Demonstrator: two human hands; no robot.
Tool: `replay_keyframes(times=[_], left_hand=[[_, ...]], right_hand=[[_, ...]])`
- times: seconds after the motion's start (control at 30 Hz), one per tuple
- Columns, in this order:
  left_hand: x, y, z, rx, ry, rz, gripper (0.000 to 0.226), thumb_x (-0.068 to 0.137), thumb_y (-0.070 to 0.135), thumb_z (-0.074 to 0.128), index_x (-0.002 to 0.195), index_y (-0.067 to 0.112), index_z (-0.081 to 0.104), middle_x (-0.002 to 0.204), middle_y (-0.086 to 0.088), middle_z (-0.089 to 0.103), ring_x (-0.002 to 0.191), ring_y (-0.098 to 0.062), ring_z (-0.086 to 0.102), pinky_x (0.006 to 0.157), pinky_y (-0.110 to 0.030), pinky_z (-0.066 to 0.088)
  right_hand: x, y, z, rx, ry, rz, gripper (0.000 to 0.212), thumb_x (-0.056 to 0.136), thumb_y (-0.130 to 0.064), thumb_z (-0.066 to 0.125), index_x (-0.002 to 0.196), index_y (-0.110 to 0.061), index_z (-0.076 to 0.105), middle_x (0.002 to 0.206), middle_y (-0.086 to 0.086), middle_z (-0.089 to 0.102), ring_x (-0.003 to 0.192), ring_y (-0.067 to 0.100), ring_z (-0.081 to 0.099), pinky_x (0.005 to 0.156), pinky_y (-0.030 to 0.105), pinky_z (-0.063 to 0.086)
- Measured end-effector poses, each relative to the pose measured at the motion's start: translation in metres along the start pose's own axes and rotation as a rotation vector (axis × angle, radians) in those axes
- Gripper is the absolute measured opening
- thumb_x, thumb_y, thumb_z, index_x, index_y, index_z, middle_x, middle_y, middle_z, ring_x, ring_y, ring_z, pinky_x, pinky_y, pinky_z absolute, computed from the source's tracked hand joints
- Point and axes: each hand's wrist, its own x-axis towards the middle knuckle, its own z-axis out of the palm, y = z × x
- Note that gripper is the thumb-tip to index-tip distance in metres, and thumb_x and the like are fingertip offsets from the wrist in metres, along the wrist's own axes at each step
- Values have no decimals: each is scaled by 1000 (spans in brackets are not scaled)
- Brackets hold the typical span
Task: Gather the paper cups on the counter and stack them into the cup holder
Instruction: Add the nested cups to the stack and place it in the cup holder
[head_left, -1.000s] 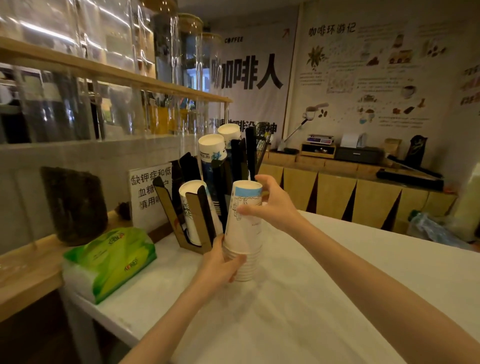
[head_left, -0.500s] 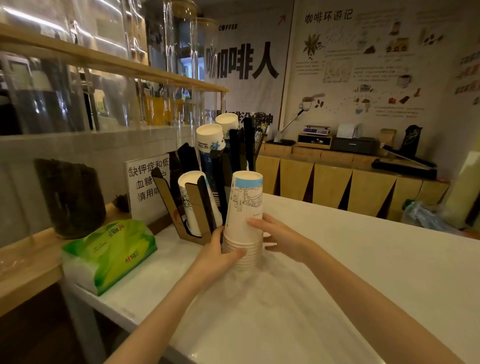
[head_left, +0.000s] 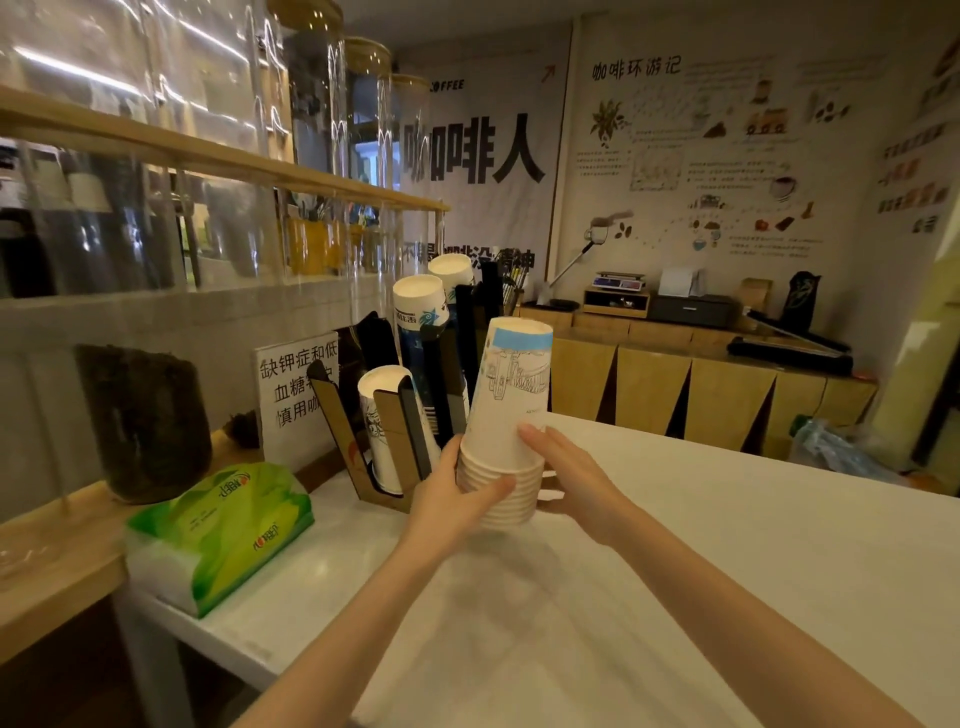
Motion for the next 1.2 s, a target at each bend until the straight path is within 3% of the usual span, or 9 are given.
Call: replay_keyframes(times=[0.17,0.37,0.5,0.67,0.77,0.9,0.97,1.1,1.2], left_hand=[[-1,68,-22,44,-12,148,81,77,39,62,139,37,10,119,11,48,110,-11,49,95,-31,39],[20,132,-76,35,57,215,66,77,47,60,132,43,25,118,7,54,103,-13,55,89,-39,49],[37,146,-110,90,70,200,80,70,46,67,136,37,24,123,3,54,103,-15,55,69,-24,47],[51,138,-135,279,84,157,74,72,49,64,134,34,27,117,2,54,100,-17,56,65,-24,48],[54,129,-144,383,85,182,73,75,47,61,136,30,26,115,1,54,95,-16,56,69,-25,51],[61,112,-151,433,79,170,75,75,45,62,137,27,24,129,-7,54,102,-19,55,88,-36,50],[65,102,-154,464,65,147,78,73,45,64,137,26,24,131,-8,52,104,-19,54,90,-35,48],[68,88,-157,457,56,112,85,67,48,69,136,25,25,135,-5,50,106,-18,55,93,-35,47],[69,81,-160,460,60,95,90,62,47,73,135,25,26,133,-3,52,107,-18,56,94,-36,47]], right_hand=[[-3,-71,1,1,-10,-171,32,80,-49,53,109,-36,49,113,-9,59,109,20,55,90,41,44],[7,-147,23,9,-53,-289,14,81,-50,55,90,-41,49,99,-17,55,110,21,51,95,48,42],[23,-169,51,-13,-75,-316,44,78,-54,56,115,-32,46,104,-14,53,101,17,51,84,41,44],[39,-165,83,40,-133,-257,41,83,-51,53,113,-25,45,92,-14,57,79,5,55,60,25,43],[49,-153,96,71,-169,-207,59,79,-56,54,128,-25,42,112,-6,59,88,10,57,64,29,45],[56,-141,101,58,-183,-178,51,89,-48,42,134,-25,33,110,-6,50,78,3,50,60,23,40],[58,-133,102,48,-189,-161,49,93,-46,34,137,-24,30,114,-3,48,84,7,52,65,23,41],[67,-120,110,-21,-131,-173,59,87,-59,26,140,-31,27,142,-1,41,127,23,42,106,42,34],[70,-108,116,-67,-126,-194,62,85,-60,26,141,-33,25,148,2,37,134,24,35,113,48,26]])
